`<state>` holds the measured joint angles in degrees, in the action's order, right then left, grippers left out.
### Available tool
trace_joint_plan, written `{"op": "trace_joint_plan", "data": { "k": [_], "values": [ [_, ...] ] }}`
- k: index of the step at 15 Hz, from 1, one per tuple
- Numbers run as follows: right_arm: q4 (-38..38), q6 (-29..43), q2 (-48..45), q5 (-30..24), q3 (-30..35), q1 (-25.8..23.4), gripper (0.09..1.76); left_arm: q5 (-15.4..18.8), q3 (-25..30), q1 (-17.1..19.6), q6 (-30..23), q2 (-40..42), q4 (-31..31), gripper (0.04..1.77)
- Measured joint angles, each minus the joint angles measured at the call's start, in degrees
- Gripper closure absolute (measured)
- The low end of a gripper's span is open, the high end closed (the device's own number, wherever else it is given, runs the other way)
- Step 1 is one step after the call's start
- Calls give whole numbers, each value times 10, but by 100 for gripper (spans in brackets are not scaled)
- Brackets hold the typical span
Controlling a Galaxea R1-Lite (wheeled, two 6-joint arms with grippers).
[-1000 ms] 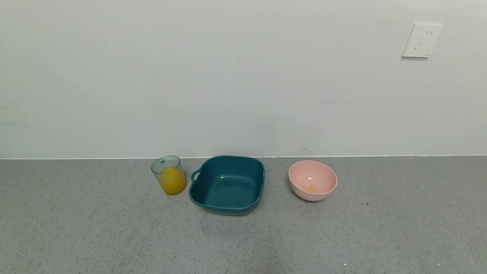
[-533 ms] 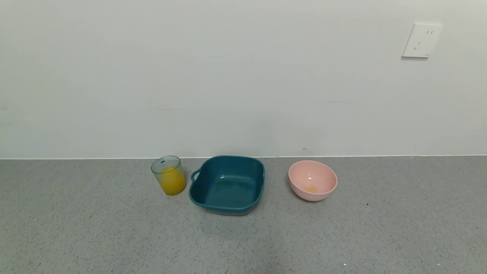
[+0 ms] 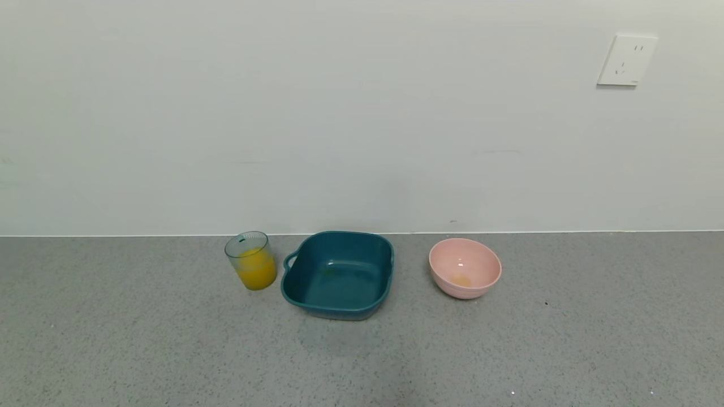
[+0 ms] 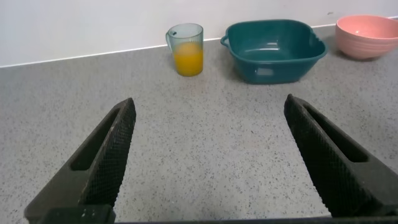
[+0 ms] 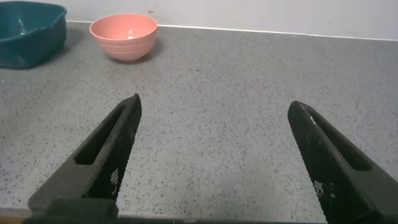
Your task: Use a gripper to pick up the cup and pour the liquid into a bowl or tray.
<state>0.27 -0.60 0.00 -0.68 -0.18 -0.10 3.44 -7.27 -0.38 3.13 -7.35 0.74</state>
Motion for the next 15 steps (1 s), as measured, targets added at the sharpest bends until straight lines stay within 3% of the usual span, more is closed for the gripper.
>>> {"op": "trace_joint_plan", "data": {
  "k": [4, 10, 15],
  "values": [
    [0, 0, 0, 0, 0, 0, 14, -8, -32, -15, -1, -126, -52, 9],
    [0, 0, 0, 0, 0, 0, 14, -29, -45, -12, 1, -413, -248, 9],
    [0, 0, 0, 0, 0, 0, 14, -31, -58, -1, -3, -613, -347, 9]
  ]
}}
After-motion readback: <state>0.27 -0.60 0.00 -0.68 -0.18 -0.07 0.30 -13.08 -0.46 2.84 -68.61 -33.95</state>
